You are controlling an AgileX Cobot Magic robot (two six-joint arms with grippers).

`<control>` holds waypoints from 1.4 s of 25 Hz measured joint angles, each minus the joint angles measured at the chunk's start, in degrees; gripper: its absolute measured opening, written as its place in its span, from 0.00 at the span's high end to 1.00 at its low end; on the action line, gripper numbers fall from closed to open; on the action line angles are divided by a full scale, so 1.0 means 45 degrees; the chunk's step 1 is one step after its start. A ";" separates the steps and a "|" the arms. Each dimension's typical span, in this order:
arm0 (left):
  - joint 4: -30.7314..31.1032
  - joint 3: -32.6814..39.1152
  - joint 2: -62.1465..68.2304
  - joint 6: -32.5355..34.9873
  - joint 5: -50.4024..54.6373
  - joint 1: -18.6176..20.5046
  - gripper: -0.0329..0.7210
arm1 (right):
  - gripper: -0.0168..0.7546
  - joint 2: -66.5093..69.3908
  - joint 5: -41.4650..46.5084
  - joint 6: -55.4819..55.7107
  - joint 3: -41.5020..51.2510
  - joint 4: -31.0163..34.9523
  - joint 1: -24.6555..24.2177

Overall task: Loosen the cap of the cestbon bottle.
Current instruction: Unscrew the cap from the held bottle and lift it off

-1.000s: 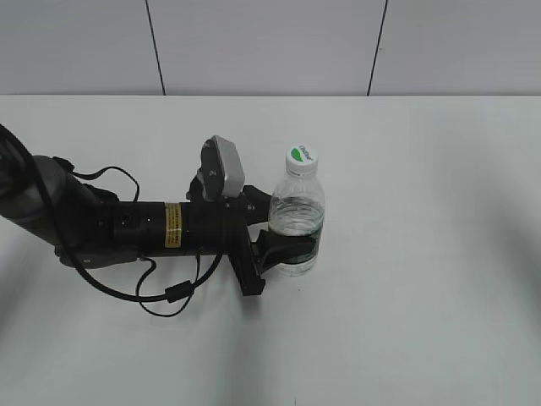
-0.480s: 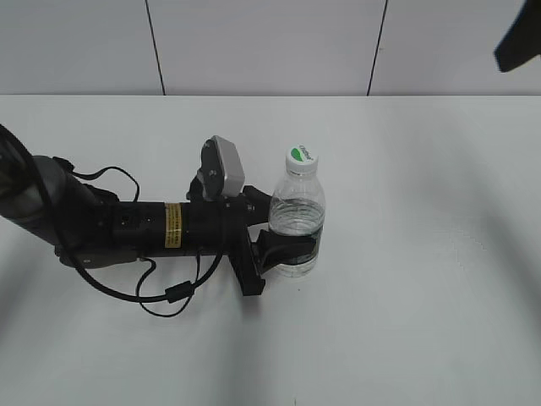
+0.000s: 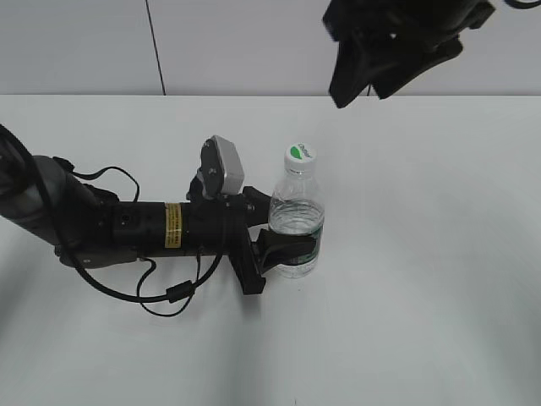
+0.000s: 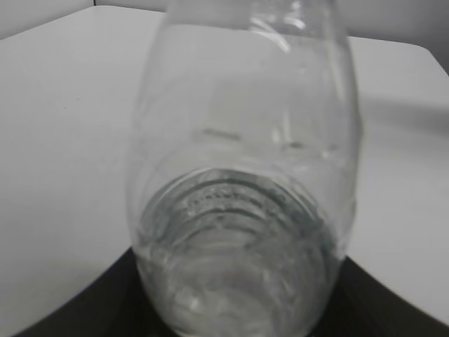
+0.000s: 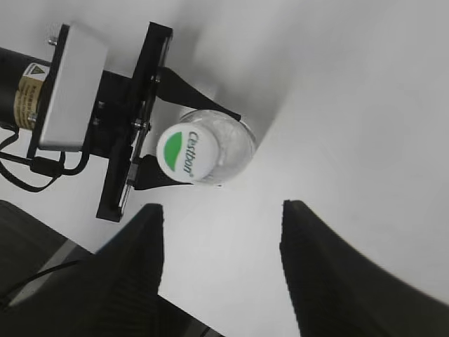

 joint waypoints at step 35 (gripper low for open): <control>0.0000 0.0000 -0.0012 -0.0057 0.0073 0.0000 0.46 | 0.44 0.2408 -0.0183 0.0245 -0.0368 -0.0476 0.1145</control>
